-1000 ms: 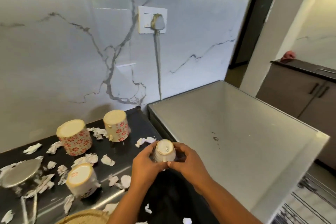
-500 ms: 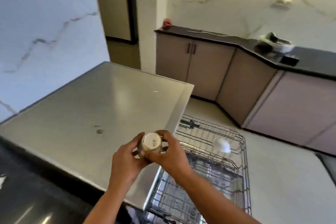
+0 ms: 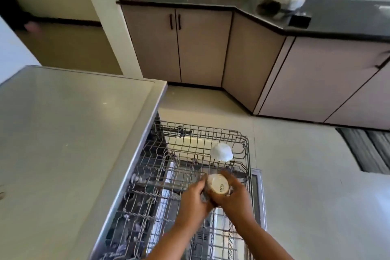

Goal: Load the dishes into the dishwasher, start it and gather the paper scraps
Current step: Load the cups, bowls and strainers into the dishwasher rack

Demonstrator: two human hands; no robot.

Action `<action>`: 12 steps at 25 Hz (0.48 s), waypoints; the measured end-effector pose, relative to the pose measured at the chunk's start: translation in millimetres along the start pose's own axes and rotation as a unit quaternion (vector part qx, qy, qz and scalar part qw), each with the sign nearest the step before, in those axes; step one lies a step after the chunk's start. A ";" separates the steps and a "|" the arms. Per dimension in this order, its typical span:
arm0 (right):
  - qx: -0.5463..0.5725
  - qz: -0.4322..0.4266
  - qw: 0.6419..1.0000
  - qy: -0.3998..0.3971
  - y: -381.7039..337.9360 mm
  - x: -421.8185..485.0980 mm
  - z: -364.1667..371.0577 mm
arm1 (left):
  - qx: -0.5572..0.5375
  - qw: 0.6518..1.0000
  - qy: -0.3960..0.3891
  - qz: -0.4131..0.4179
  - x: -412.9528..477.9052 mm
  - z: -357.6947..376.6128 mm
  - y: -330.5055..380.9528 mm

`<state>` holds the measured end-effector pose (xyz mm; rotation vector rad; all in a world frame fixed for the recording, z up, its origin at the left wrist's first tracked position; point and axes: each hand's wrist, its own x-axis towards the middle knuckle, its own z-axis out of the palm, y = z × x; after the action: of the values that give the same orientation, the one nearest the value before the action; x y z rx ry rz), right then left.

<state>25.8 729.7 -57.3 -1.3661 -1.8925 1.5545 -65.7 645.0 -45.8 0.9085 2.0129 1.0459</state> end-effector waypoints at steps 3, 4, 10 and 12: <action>-0.006 0.057 0.997 0.059 44.0 34.1 -12.9 | 0.019 0.996 -0.063 -0.063 26.8 38.1 -18.9; -0.010 0.074 0.994 0.079 57.4 46.1 -15.5 | 0.028 0.993 -0.084 -0.083 32.0 45.4 -25.6; -0.027 0.129 0.986 0.106 110.7 107.6 -2.2 | 0.063 0.981 -0.128 -0.135 49.5 44.2 -65.4; -0.046 0.134 0.984 0.104 124.0 118.9 7.1 | 0.075 0.976 -0.130 -0.160 57.2 39.0 -74.7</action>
<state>19.6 816.2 -205.7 -1.8113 -1.7291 1.3864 -83.7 674.3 -141.7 0.7215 1.9508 0.5726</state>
